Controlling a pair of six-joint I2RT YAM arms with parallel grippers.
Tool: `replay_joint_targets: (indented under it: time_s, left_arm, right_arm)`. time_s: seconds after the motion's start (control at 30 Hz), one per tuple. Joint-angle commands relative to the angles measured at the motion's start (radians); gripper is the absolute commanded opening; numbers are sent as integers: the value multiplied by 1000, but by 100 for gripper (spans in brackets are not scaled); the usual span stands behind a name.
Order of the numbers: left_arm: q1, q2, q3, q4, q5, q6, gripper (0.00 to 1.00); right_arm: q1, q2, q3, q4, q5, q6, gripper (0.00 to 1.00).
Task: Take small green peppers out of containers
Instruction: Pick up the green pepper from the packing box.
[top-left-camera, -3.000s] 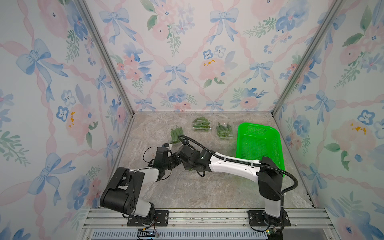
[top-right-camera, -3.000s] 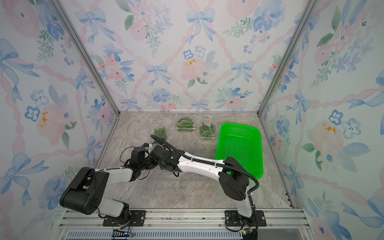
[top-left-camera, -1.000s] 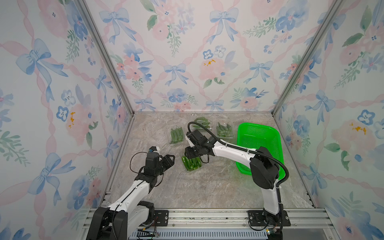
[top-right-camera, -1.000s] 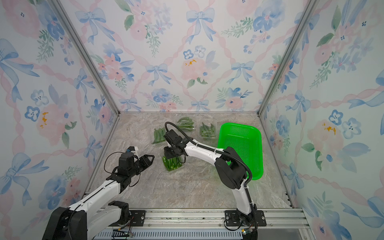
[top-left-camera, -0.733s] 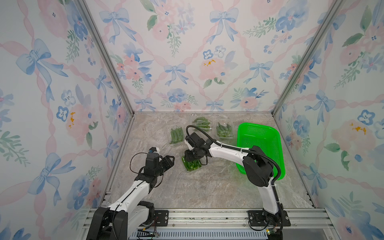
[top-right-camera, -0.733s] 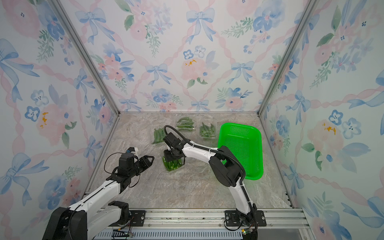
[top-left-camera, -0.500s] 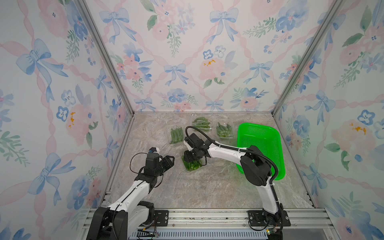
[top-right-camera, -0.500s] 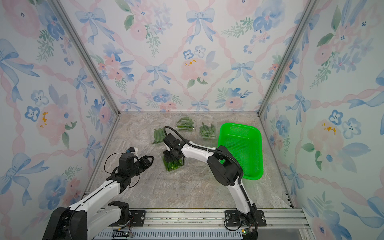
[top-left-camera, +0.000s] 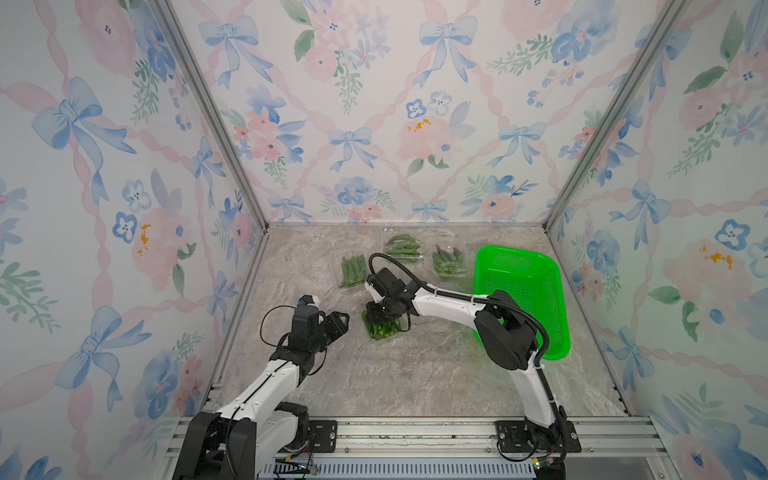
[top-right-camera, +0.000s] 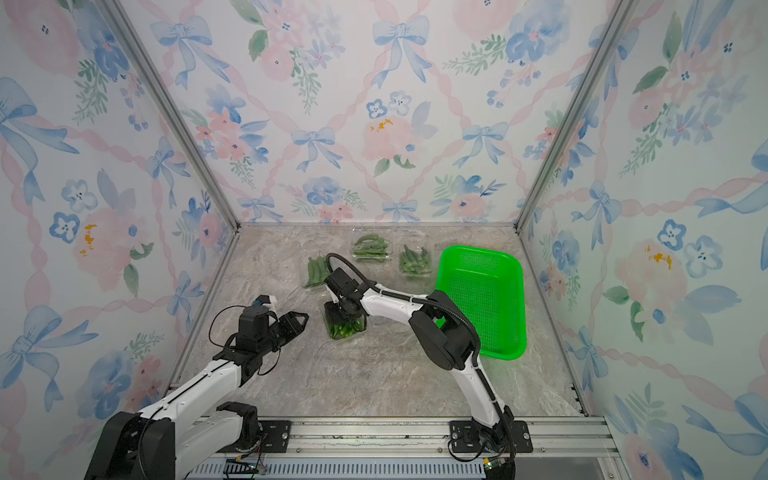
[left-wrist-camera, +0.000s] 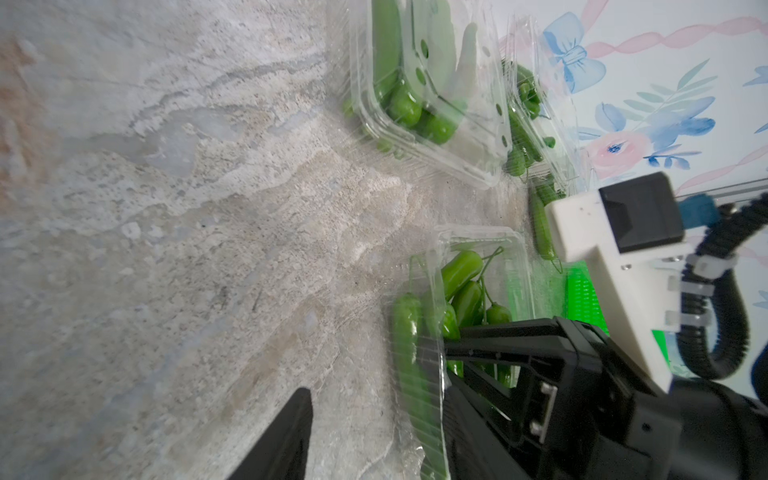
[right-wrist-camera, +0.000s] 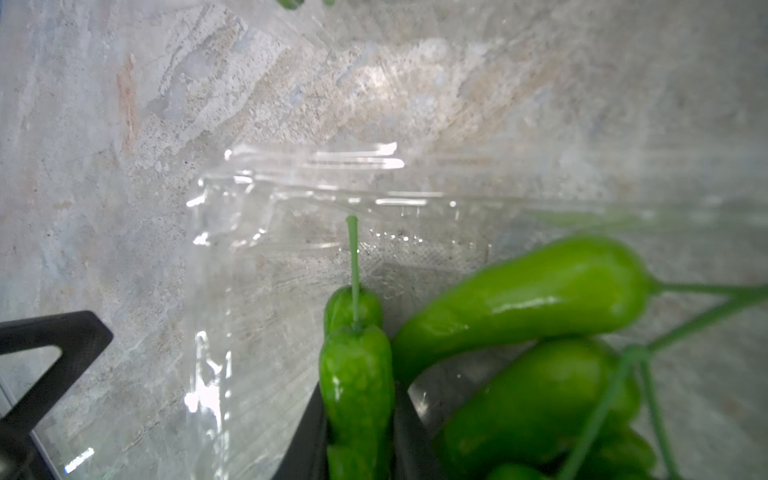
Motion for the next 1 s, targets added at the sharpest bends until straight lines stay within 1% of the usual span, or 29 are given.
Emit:
replay_joint_targets:
  time_s: [0.0,0.23,0.43,0.73,0.87,0.97]
  left_arm:
    - [8,7,-6,-5,-8,24,53]
    - [8,7,2,-5,-13,19,54]
    - [8,-1,29,-6,-7,16,53]
    - [8,-1,77,-6,6,12,53]
    - [-1,7,125,-5,30,19,53]
    - [-31,16,174,-5,21,34,49]
  right_arm:
    - [7,-20,14,-39,-9,-7,17]
    - [0,-113,-26,-54,-40,-5,17]
    - [-9,-181,-48,-79,-15,-22,16]
    - [-46,-272,-131,-39,8,-14,13]
    - [-74,-359,-193,-17,25,-8,13]
    - [-102,-442,-239,-17,27,1,13]
